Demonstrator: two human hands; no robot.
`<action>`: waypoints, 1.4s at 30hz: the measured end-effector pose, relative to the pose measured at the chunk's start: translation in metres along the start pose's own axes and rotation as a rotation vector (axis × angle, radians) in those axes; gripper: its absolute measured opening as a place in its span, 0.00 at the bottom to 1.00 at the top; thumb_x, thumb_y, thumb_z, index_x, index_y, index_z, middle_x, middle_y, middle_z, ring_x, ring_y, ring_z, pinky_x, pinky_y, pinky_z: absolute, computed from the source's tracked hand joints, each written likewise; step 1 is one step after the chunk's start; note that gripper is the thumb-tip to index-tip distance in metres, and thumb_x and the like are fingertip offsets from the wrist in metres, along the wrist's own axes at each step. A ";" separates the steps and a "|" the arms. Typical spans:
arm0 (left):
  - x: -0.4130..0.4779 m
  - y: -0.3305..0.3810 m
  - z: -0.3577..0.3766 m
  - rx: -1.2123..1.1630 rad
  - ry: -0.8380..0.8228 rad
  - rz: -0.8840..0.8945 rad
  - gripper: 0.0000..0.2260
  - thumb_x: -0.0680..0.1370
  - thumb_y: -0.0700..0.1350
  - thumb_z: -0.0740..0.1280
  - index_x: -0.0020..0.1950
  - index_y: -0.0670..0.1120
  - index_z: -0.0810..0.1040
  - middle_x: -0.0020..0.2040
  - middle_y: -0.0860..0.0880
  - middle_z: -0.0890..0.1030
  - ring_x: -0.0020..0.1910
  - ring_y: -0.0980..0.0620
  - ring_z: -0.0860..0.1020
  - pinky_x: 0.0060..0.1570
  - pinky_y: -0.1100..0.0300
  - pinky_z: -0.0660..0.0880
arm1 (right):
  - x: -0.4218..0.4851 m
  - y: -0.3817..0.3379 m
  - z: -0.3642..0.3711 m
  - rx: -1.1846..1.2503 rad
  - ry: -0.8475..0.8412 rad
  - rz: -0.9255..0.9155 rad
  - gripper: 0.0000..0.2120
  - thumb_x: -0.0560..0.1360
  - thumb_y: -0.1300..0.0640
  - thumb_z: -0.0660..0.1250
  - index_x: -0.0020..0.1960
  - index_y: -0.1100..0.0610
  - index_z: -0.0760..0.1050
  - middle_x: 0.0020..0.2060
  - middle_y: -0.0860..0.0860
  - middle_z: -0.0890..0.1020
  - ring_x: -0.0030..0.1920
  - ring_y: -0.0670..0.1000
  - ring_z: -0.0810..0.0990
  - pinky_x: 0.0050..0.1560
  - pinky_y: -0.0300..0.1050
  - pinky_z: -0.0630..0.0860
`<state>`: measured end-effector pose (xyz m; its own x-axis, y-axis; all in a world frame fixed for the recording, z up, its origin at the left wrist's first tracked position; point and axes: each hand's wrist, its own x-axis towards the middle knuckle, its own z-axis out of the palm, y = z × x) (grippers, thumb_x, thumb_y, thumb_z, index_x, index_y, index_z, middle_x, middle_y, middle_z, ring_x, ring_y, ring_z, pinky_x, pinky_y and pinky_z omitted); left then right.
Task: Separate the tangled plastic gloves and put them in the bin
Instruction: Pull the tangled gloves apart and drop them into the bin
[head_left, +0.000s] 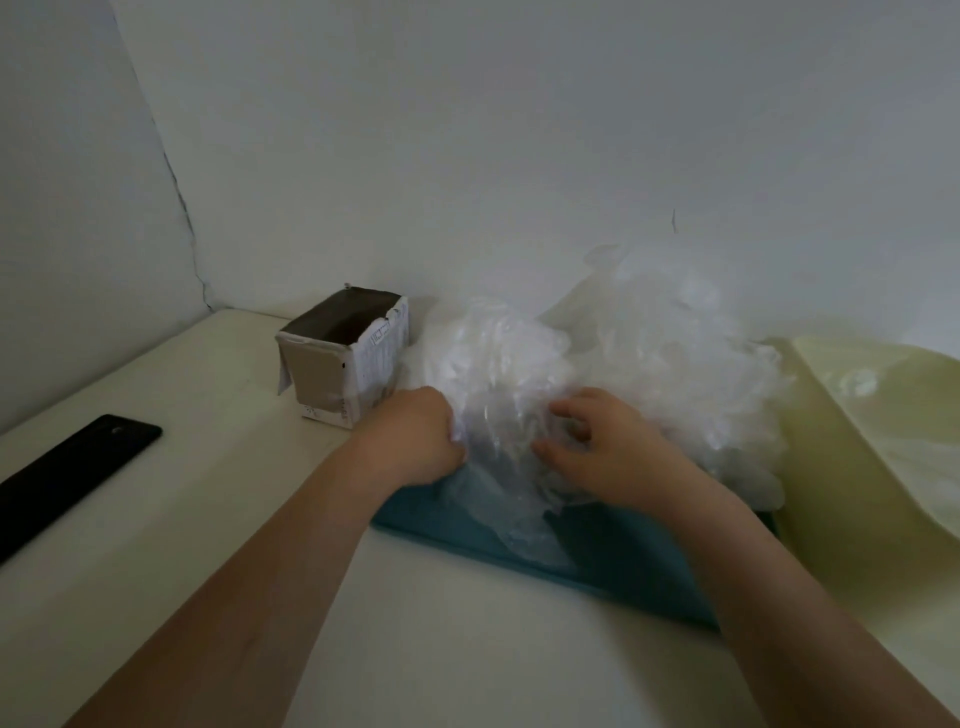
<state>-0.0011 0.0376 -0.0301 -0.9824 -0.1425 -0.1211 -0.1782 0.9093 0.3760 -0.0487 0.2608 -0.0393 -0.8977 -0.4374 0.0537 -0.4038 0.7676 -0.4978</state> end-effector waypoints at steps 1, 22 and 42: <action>0.000 0.000 -0.001 -0.018 0.003 0.011 0.16 0.78 0.47 0.71 0.32 0.47 0.72 0.31 0.49 0.73 0.33 0.50 0.75 0.35 0.58 0.70 | -0.002 -0.004 -0.004 -0.001 0.000 -0.004 0.26 0.75 0.42 0.73 0.68 0.55 0.79 0.61 0.51 0.77 0.59 0.54 0.81 0.64 0.55 0.77; -0.042 0.027 -0.052 -0.720 0.118 0.446 0.14 0.79 0.36 0.72 0.60 0.53 0.81 0.46 0.48 0.84 0.39 0.50 0.84 0.45 0.54 0.84 | -0.028 -0.040 -0.035 0.749 0.251 -0.090 0.04 0.75 0.52 0.76 0.46 0.53 0.87 0.35 0.65 0.82 0.31 0.67 0.78 0.31 0.53 0.79; -0.009 -0.015 -0.019 0.057 -0.102 0.080 0.13 0.77 0.44 0.71 0.34 0.47 0.73 0.35 0.52 0.75 0.36 0.52 0.75 0.38 0.59 0.70 | -0.021 -0.027 -0.023 0.363 -0.134 -0.277 0.02 0.77 0.54 0.75 0.48 0.50 0.87 0.51 0.45 0.86 0.55 0.42 0.83 0.62 0.49 0.79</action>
<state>0.0090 0.0177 -0.0170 -0.9820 -0.0313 -0.1864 -0.0936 0.9374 0.3355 -0.0232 0.2597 -0.0070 -0.7250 -0.6770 0.1269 -0.5154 0.4110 -0.7519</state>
